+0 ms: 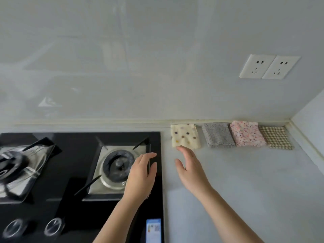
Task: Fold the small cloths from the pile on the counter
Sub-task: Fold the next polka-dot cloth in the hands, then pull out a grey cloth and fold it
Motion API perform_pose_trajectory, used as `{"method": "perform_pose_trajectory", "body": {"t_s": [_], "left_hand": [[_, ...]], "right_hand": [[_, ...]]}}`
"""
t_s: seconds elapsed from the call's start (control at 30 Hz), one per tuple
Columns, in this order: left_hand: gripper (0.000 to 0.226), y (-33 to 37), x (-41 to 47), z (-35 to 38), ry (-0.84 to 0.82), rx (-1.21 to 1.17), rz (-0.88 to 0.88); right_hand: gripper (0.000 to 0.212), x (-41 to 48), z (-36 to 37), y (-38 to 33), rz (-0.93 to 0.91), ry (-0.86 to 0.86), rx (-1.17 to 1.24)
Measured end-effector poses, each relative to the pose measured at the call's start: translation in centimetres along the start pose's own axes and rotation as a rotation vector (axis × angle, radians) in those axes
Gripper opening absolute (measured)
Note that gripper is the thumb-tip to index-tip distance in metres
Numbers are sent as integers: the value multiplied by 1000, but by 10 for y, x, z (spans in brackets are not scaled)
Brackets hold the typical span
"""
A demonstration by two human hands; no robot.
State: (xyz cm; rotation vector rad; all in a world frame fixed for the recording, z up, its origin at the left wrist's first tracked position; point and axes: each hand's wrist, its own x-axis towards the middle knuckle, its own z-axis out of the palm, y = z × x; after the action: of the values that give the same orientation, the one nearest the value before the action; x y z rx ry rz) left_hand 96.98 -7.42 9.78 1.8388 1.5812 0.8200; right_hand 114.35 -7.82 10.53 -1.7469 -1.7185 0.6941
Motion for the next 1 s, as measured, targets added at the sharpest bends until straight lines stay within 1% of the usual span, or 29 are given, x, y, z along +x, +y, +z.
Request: {"method": "perform_pose_trajectory", "body": {"t_s": [0.1,0.23,0.37,0.43,0.6,0.7,0.87,1.0], "left_hand": [[25,-21,-58,-54,38,-85,-1],[20,-62,-132,-132,111,-124,-32],[21,-100,-188,-200,170,-168,-110],[22,-117,-205,-227,196,-186,-117],[23,-160,-216,-278,283,-208,-142],[22,-192,-211,-302,293,-217,-162],[23,-256,-193,-355,307,-168,-186],[24,-306,-181,-417,328,-118,-236]], "right_hand": [[39,-47,29,-53,-37,31,31],[34,-105,81,-124,-74,58,115],[32,-141,133,-189,-101,10,149],[33,-150,155,-215,-122,-15,145],[34,-147,199,-266,-151,-80,137],[33,-134,229,-289,-152,-115,149],[32,-94,294,-331,-156,-200,156],[31,-54,347,-392,-197,-288,143]]}}
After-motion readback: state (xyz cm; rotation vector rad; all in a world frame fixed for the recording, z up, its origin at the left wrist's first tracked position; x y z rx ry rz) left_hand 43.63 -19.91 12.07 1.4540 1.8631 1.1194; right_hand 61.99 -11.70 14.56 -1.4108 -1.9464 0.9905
